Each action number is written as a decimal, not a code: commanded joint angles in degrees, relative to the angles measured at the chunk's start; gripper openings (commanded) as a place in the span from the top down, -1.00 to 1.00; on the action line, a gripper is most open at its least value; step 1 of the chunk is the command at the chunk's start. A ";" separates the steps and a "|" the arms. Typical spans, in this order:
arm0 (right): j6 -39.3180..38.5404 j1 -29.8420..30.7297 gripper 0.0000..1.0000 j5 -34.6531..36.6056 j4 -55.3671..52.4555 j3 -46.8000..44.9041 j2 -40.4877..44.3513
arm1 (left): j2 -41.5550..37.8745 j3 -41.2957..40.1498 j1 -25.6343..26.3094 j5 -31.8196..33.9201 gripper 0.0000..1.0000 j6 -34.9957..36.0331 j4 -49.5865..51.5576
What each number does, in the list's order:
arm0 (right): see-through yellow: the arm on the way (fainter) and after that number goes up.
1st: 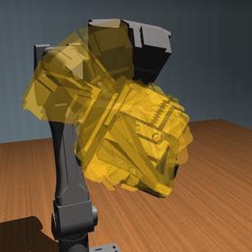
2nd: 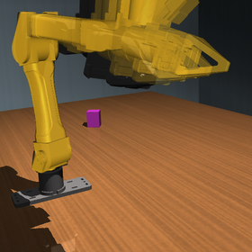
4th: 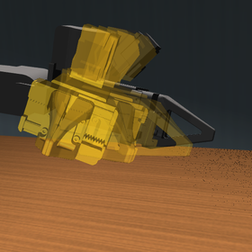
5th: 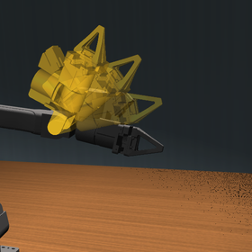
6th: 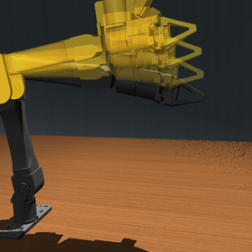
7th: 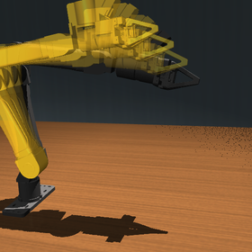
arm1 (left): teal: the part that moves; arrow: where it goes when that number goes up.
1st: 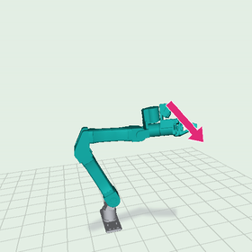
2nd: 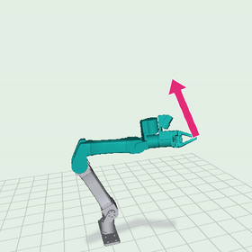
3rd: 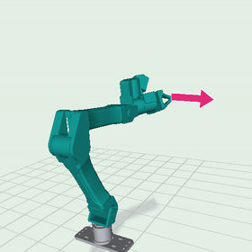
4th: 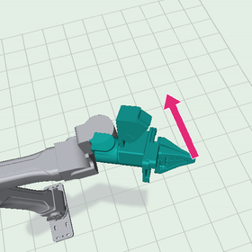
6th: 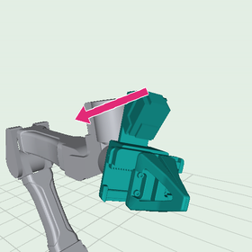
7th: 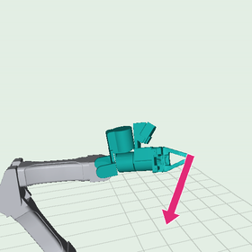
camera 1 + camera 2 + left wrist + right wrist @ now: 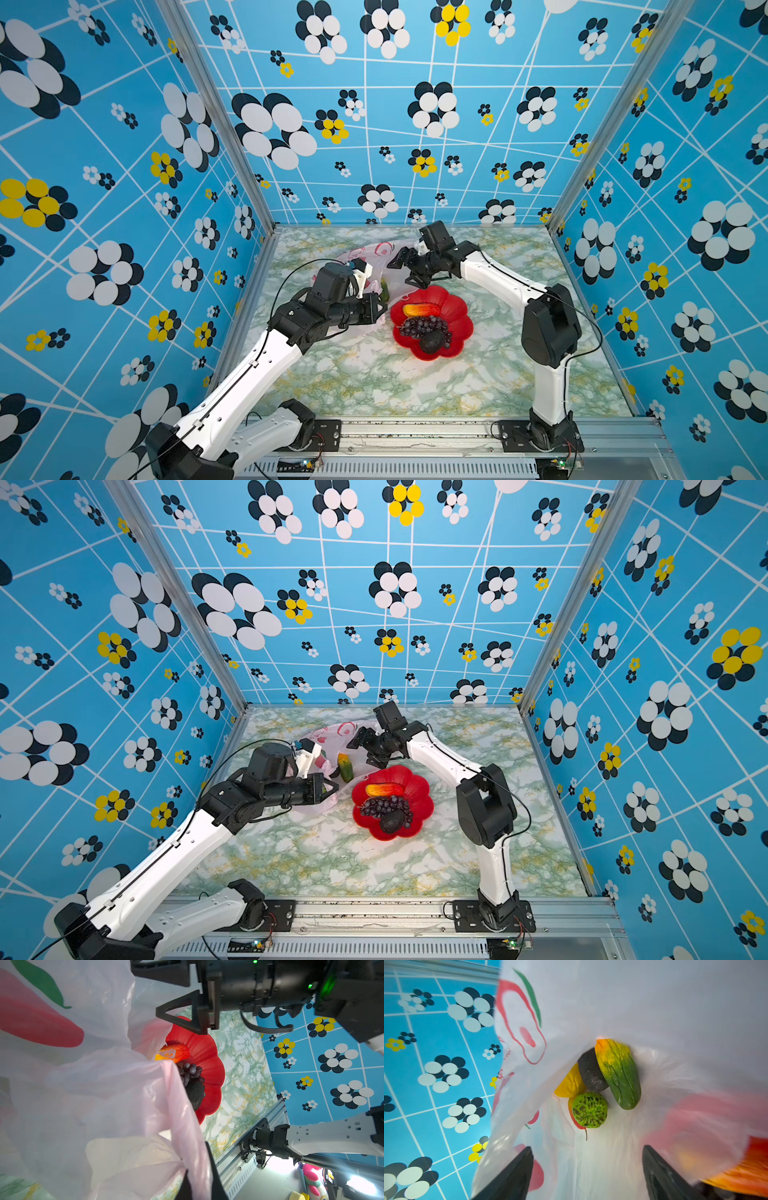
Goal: Place the fruits into the plastic bag
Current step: Place the fruit in the plastic bag, then pick up the fruit from the plate.
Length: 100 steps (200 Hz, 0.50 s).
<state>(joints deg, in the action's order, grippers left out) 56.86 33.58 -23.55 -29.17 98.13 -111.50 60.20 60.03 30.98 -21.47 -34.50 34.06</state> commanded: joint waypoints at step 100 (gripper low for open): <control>-3.84 8.02 -0.99 16.02 -28.84 -25.29 31.55 | -2.06 -3.94 -1.54 -1.11 0.99 -1.53 -3.51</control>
<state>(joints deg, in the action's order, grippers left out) 50.65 38.02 -11.22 -51.99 76.09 -80.68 58.89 57.06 29.95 -21.63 -35.53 32.56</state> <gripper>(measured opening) 0.994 0.048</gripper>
